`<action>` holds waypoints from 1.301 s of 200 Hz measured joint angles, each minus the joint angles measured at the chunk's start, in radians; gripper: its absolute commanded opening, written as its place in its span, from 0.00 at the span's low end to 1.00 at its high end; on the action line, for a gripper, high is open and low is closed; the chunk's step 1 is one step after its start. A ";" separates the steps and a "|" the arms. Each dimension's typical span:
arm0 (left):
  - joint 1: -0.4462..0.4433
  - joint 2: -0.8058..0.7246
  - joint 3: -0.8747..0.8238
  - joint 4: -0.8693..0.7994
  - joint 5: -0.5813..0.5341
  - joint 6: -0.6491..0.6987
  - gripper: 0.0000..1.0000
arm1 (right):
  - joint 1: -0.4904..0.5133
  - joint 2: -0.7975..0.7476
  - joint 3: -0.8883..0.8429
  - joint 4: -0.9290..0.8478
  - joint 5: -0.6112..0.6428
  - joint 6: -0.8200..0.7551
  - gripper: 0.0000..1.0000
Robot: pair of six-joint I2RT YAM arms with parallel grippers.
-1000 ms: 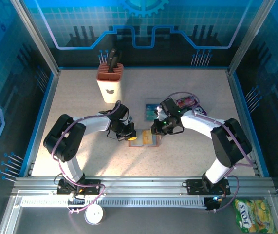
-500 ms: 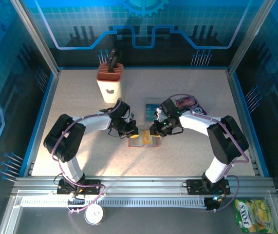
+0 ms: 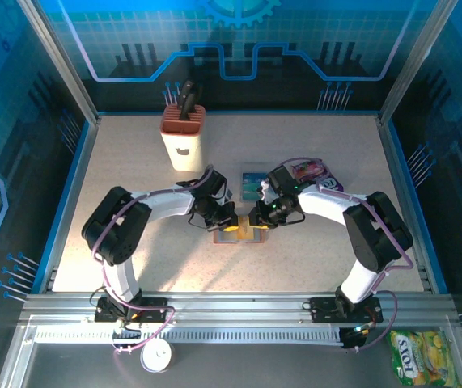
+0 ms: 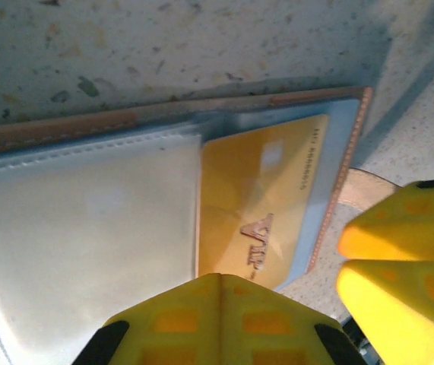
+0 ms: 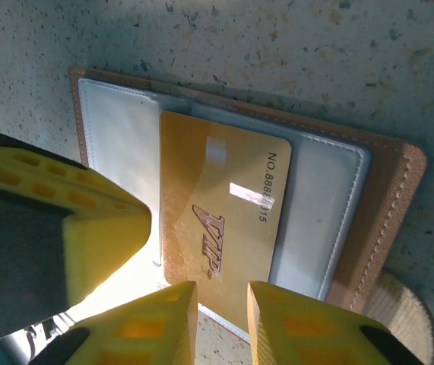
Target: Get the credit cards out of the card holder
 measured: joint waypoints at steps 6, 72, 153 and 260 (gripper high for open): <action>0.000 0.005 0.000 0.000 0.000 0.000 0.00 | 0.000 0.000 0.000 0.001 0.000 0.001 0.26; 0.000 0.011 0.000 -0.003 -0.002 -0.001 0.00 | 0.000 0.019 -0.002 0.010 -0.001 0.006 0.28; 0.000 0.025 0.012 -0.035 -0.011 0.001 0.00 | 0.000 0.056 -0.022 0.051 -0.035 0.025 0.28; 0.000 0.025 0.013 -0.040 -0.013 0.001 0.00 | 0.000 0.045 -0.039 0.089 -0.073 0.061 0.12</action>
